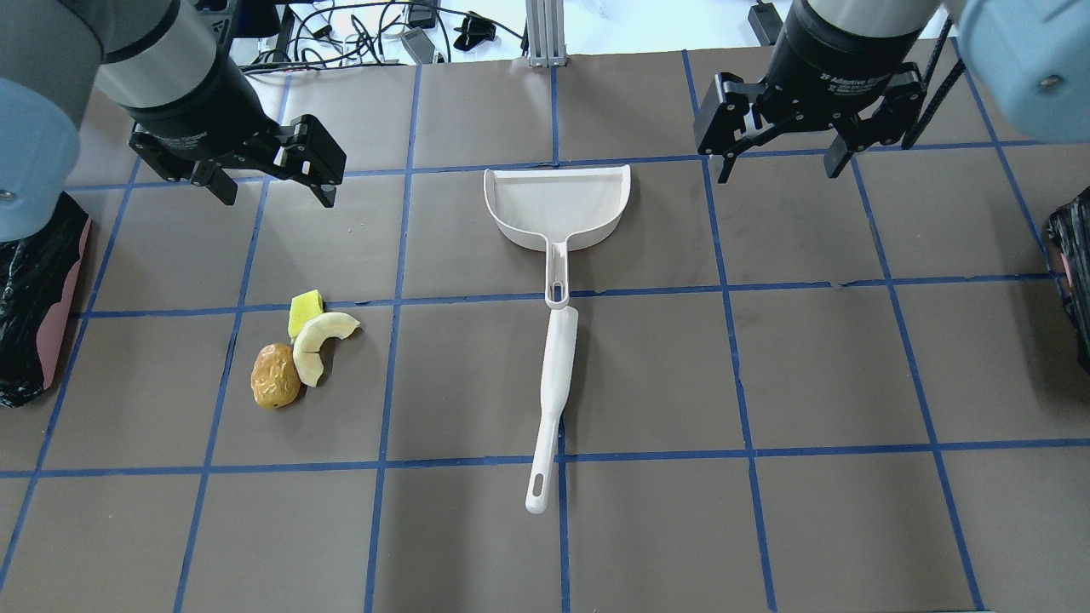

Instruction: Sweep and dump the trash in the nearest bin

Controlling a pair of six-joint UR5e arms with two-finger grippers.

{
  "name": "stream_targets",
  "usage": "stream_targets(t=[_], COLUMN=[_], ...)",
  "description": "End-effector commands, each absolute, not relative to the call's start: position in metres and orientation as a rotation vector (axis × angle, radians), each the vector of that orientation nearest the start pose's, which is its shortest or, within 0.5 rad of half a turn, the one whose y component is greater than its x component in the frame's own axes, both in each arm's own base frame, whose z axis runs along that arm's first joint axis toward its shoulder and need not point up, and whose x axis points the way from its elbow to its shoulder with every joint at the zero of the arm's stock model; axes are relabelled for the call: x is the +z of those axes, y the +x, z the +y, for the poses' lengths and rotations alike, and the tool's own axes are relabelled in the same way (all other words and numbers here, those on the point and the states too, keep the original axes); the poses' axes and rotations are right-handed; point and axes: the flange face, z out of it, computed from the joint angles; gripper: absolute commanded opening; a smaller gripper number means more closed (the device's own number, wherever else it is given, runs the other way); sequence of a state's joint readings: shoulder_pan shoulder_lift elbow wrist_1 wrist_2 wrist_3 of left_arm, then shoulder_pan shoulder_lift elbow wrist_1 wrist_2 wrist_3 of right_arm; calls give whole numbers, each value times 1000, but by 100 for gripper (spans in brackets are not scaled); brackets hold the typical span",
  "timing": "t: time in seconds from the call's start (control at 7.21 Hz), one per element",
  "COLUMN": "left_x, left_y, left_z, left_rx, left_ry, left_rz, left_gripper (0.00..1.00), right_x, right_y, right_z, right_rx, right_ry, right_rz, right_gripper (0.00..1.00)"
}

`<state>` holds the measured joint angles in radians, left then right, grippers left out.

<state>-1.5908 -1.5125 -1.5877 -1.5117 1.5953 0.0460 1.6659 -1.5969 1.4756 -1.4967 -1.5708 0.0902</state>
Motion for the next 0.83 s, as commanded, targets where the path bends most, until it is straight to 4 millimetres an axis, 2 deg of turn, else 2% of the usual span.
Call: stream_targets(t=[0.0,0.69], left_x=[514,514], left_y=[-140,-140], left_z=[-474,-474], left_rx=[-157,-157], left_ry=[101,98], left_rz=[3110,3110], left_gripper=[100,100], right_x=[538,535], right_y=[178,178], right_z=[-467,-466], right_rx=[-65,-46], right_ry=[-7,7], right_rz=[3137,3140], right_gripper=[100,100])
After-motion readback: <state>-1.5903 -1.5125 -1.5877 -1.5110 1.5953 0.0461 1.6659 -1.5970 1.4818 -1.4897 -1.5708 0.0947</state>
